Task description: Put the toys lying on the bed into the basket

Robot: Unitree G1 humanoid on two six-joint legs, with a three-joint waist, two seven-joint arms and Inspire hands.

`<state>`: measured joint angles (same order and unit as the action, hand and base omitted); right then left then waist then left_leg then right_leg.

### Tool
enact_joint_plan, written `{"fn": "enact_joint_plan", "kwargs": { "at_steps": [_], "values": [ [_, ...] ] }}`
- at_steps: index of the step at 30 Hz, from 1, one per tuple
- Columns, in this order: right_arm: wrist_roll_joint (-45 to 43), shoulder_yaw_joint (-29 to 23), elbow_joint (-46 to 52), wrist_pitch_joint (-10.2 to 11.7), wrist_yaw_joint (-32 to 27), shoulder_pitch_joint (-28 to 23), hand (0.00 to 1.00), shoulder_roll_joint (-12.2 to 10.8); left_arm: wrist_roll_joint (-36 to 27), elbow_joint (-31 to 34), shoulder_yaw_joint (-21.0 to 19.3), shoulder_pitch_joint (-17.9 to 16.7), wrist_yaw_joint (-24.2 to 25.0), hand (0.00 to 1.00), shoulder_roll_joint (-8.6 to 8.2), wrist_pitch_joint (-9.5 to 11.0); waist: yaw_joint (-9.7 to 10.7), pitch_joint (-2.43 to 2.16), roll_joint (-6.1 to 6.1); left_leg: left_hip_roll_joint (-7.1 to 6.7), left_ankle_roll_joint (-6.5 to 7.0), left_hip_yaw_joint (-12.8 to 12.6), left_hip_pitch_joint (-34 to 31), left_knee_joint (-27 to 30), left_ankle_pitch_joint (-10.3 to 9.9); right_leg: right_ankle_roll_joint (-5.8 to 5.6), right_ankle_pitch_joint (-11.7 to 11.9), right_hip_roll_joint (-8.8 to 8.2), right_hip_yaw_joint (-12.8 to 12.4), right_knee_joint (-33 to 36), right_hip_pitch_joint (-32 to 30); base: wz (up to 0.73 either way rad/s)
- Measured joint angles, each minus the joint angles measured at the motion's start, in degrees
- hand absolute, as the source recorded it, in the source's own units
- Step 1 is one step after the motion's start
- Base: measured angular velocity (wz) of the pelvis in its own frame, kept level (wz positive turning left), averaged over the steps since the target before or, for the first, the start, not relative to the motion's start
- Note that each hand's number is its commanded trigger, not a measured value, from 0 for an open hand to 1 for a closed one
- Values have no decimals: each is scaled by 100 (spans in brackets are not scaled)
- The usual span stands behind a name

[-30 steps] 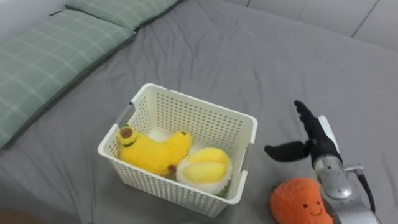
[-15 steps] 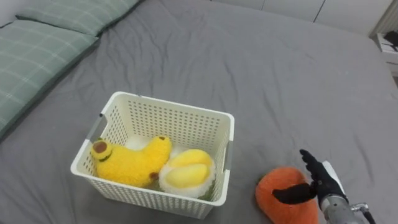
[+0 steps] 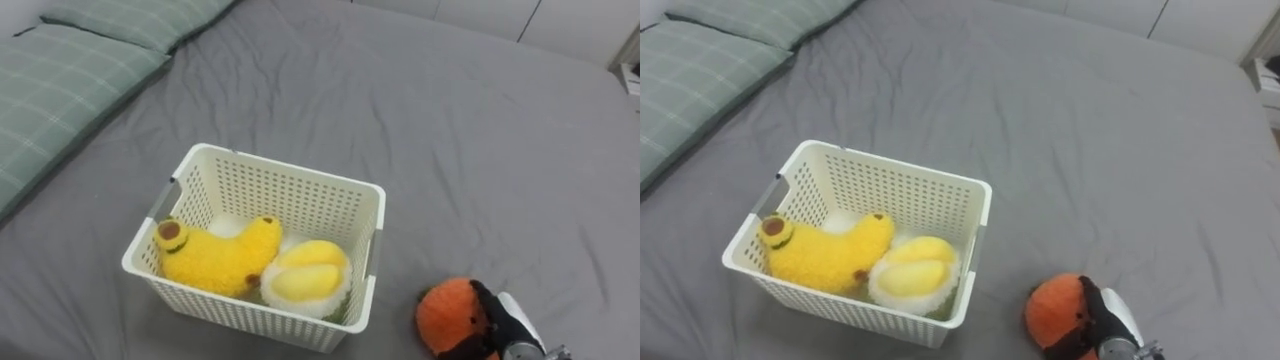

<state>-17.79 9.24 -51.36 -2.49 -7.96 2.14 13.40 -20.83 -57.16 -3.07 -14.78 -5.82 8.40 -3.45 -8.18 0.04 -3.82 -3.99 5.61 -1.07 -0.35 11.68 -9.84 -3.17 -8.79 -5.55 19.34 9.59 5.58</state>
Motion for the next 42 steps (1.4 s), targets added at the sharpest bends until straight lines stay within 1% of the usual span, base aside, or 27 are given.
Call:
{"fn": "enact_joint_plan", "kwargs": {
  "at_steps": [3,5,8,12,15,18,20,22,24,25,26,27,28,30,31,32,33,35,38,42],
  "values": [
    [-33,20,-266,-7,-271,164,100,20,9,-24,-7,-3,-23,0,5,-2,-4,7,16,-25,-14,150,0,9,7,0,0,-2,135,-25,65,21],
    [-177,19,-414,-7,-366,277,100,27,11,-22,-7,-55,-32,0,4,-7,-20,10,23,-36,-19,177,0,11,9,2,1,8,150,-99,110,10],
    [-420,21,-434,-20,-480,288,100,28,25,-22,-4,-106,-93,0,-2,-22,-18,23,42,-56,-38,277,-28,13,19,1,1,7,243,-104,123,16],
    [-501,70,-518,-21,-642,280,100,27,24,-12,-1,-170,-137,0,-3,-20,-53,36,73,-62,-34,295,-15,11,26,1,0,5,264,-108,151,4],
    [-494,81,-636,-9,-774,251,100,-6,24,-12,0,-193,-138,0,-3,-20,-121,38,75,-64,-32,297,-12,21,28,1,0,3,265,-107,161,0],
    [-488,68,-679,6,-815,249,100,-1,19,-13,-1,-191,-138,0,-3,-20,-139,40,78,-67,-32,307,-7,39,26,1,0,-1,268,-104,171,0],
    [-488,67,-670,36,-810,248,100,-2,23,-13,-6,-189,-138,0,-1,-20,-136,39,75,-68,-32,306,-2,38,30,1,0,-3,272,-100,171,0],
    [-493,-12,-667,118,-794,248,100,-2,24,-15,-13,-174,-137,0,-1,-16,-112,39,75,-74,-31,318,-3,38,35,1,0,-6,280,-100,175,2],
    [-417,-124,-593,118,-731,248,100,-2,9,-16,-15,-157,-136,0,4,-4,-67,32,58,-79,-28,334,-1,38,39,1,0,-9,283,-100,188,4],
    [-390,-160,-494,113,-686,248,100,1,9,-14,-17,-150,-131,0,9,7,-4,31,44,-81,-28,345,4,44,40,1,0,-9,288,-99,202,4],
    [-378,-178,-317,107,-651,246,100,4,22,-14,-19,-127,-123,0,24,7,38,55,55,-81,-28,347,4,60,39,1,0,-9,292,-98,211,4],
    [-378,-192,-191,101,-617,243,100,10,24,-14,-23,-109,-120,0,33,7,61,62,61,-81,-28,348,-2,68,39,1,0,-9,294,-97,209,0],
    [-376,-228,80,104,-579,243,100,19,28,-14,-49,-68,-113,0,52,10,130,70,72,-80,-28,347,-7,79,39,1,0,-11,292,-92,204,0],
    [-368,-424,575,101,-558,230,100,24,38,0,-207,9,-94,0,52,41,167,68,78,-74,-27,303,-15,82,38,2,-1,-14,258,-73,172,-8],
    [-367,-553,998,108,-560,230,100,39,46,0,-262,48,-87,0,58,120,199,69,79,-73,-26,291,-22,82,39,2,-1,-18,243,-65,158,-8],
    [-342,-641,1379,123,-580,233,100,76,41,-28,-259,56,-78,0,80,164,208,65,70,-74,-22,273,-10,78,37,2,-1,-21,222,-56,161,-7],
    [-281,-650,1699,139,-580,234,100,166,37,-20,-259,88,-71,0,92,197,221,50,50,-74,-18,259,1,74,36,1,-1,-23,210,-52,164,-5],
    [-273,-682,2171,153,-580,235,100,272,44,33,-264,81,-50,0,102,245,218,34,17,-75,-10,239,6,70,41,-1,-1,-27,200,-52,163,-6],
    [-268,-823,2823,178,-608,234,100,278,131,49,-385,60,-6,0,97,255,210,29,-14,-66,-7,175,82,6,43,-3,-1,-28,155,-57,184,-11],
    [-168,-810,3368,134,-592,234,100,272,119,53,-394,64,8,0,82,256,168,32,-6,-64,-2,159,92,-1,39,-5,-1,-33,128,-48,186,-3]
  ]
}}
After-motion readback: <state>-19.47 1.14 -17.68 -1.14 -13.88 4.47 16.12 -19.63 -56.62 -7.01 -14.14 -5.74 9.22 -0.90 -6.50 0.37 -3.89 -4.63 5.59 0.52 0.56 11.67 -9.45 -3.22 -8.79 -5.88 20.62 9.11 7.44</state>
